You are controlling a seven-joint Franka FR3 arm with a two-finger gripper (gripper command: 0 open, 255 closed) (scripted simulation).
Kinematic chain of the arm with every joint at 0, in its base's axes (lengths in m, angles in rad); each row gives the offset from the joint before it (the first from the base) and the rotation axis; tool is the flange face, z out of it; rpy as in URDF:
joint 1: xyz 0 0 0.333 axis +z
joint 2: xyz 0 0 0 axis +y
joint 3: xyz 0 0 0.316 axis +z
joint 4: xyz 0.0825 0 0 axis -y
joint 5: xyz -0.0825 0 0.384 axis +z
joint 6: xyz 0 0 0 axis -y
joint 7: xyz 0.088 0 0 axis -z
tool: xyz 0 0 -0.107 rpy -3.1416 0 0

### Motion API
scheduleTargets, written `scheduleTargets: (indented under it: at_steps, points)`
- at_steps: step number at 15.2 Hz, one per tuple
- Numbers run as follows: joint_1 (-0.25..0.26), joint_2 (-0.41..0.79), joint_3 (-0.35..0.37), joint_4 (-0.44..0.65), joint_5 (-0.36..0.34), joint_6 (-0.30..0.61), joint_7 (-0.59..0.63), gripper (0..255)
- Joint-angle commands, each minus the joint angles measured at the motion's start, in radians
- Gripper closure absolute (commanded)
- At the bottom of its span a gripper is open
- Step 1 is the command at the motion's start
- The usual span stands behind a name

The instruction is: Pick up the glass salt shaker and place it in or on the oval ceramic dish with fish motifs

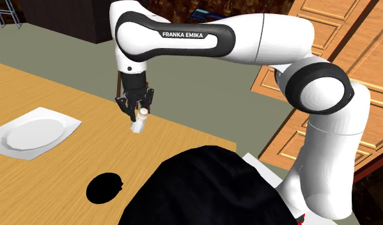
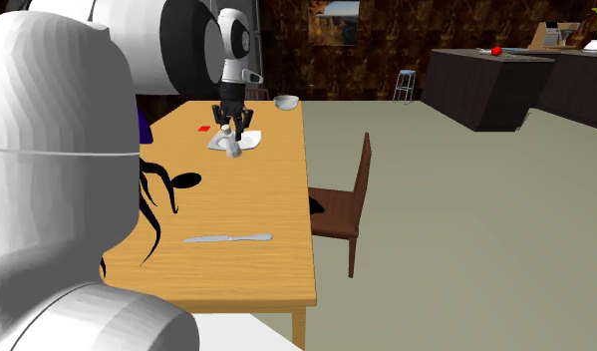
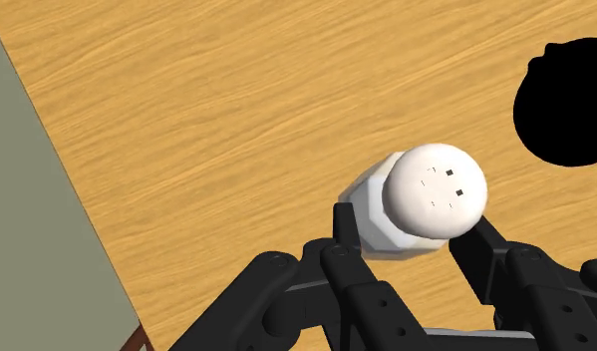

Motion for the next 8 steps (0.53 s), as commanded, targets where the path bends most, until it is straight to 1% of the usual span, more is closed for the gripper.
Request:
scheduleTargets:
  at_steps: [1,5,8]
  points:
    - [0.031,0.013,0.013,0.018,0.000,-0.002,0.045,255]
    - [0.094,0.051,0.037,0.075,-0.002,-0.015,0.128,255]
    - [0.145,0.091,0.053,0.138,-0.007,-0.032,0.190,255]
